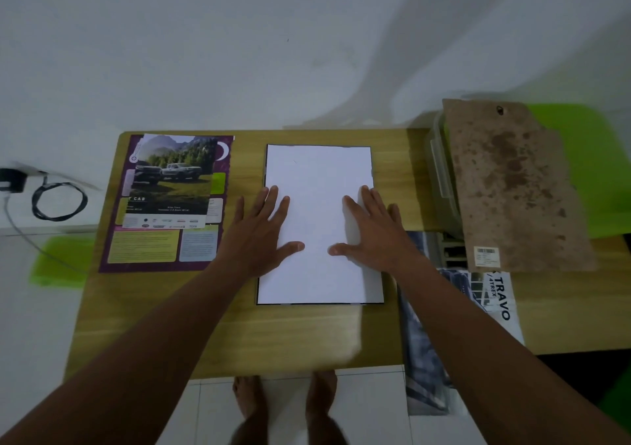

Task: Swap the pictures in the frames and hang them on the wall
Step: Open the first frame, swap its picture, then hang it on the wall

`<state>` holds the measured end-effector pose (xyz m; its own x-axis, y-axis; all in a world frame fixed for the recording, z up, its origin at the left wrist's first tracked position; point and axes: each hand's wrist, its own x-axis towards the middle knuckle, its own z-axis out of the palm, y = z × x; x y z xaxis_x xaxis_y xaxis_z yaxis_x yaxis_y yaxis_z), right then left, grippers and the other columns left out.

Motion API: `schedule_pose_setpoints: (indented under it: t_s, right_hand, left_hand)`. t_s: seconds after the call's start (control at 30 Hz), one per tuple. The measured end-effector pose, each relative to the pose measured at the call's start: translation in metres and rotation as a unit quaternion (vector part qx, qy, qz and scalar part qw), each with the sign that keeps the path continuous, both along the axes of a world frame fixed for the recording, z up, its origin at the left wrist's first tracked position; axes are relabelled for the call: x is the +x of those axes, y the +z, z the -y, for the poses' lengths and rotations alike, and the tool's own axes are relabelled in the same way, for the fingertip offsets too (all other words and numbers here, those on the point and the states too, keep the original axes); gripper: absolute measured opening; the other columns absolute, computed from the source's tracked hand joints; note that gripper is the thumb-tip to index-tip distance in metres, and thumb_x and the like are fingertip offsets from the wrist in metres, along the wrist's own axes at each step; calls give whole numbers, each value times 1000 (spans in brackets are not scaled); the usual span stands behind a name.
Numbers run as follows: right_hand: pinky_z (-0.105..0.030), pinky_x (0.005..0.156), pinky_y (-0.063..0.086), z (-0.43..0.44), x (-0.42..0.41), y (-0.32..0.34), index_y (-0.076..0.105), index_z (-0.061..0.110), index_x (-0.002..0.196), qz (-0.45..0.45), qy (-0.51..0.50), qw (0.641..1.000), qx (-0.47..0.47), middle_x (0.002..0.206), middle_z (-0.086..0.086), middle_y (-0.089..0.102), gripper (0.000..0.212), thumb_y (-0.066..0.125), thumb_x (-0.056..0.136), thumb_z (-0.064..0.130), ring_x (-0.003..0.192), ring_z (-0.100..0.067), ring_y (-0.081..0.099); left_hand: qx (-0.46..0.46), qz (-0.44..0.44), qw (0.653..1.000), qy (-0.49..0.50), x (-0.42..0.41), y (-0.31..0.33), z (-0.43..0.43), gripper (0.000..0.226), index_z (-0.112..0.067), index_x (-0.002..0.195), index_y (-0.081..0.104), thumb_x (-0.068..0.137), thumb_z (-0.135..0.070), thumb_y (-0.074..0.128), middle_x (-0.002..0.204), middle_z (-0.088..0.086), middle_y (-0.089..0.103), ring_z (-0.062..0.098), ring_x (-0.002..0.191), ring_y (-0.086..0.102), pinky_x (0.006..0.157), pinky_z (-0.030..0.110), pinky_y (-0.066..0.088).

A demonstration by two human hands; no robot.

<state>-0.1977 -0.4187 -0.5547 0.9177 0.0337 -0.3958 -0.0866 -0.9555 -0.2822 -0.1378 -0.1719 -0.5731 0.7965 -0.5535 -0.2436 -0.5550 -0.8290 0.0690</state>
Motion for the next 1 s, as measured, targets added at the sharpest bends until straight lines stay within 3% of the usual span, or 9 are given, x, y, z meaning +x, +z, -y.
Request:
schedule_pose_setpoints:
  t_s: [0.2, 0.37, 0.5, 0.63, 0.83, 1.0]
  right_hand:
    - [-53, 122, 3, 0, -2, 15, 8, 21, 158, 9, -26, 999, 33, 165, -7, -7, 96, 43, 87, 74, 152, -24, -9]
    - [-42, 116, 31, 5, -5, 47, 23, 14, 154, 47, -67, 994, 69, 161, -6, 23, 71, 51, 98, 47, 147, -24, 24]
    - [-39, 105, 42, 28, -17, 87, 41, 10, 146, 84, -107, 989, 57, 146, -9, 45, 58, 53, 98, 40, 132, -27, 45]
    - [-36, 105, 41, 72, -36, 125, 45, 11, 143, 108, -175, 978, 38, 144, -9, 50, 59, 57, 95, 43, 131, -26, 48]
    - [-37, 84, 48, 171, -62, 141, 61, 6, 120, 108, -264, 958, -15, 117, -18, 66, 46, 63, 90, 41, 109, -35, 61]
    - [-43, 93, 49, 242, -83, 124, 56, 3, 128, 72, -324, 942, -35, 126, -20, 60, 54, 65, 89, 40, 118, -36, 56]
  left_hand:
    - [-21, -5, 1000, 14, 0, 8, 5, 91, -16, 154, 5, 87, -76, 23, 162, 10, -3, 26, 149, -6, 119, 54, 7]
    - [-155, -9, 988, 4, -5, 41, 28, 75, -3, 146, 35, 95, -58, 29, 151, 16, 38, 29, 142, 30, 115, 44, 29]
    - [-219, -28, 975, 19, -9, 83, 72, 57, -10, 144, 42, 99, -45, 42, 146, 6, 46, 23, 136, 40, 110, 34, 31]
    - [-275, -61, 959, 37, -16, 116, 126, 52, -13, 136, 52, 95, -45, 51, 136, 6, 56, 23, 127, 50, 107, 37, 38]
    - [-332, -126, 932, 71, -27, 136, 213, 46, -10, 128, 60, 90, -36, 62, 126, 8, 64, 22, 116, 59, 101, 31, 44]
    - [-312, -174, 926, 123, -37, 123, 270, 52, -12, 135, 54, 89, -37, 62, 127, 8, 62, 26, 118, 56, 93, 26, 40]
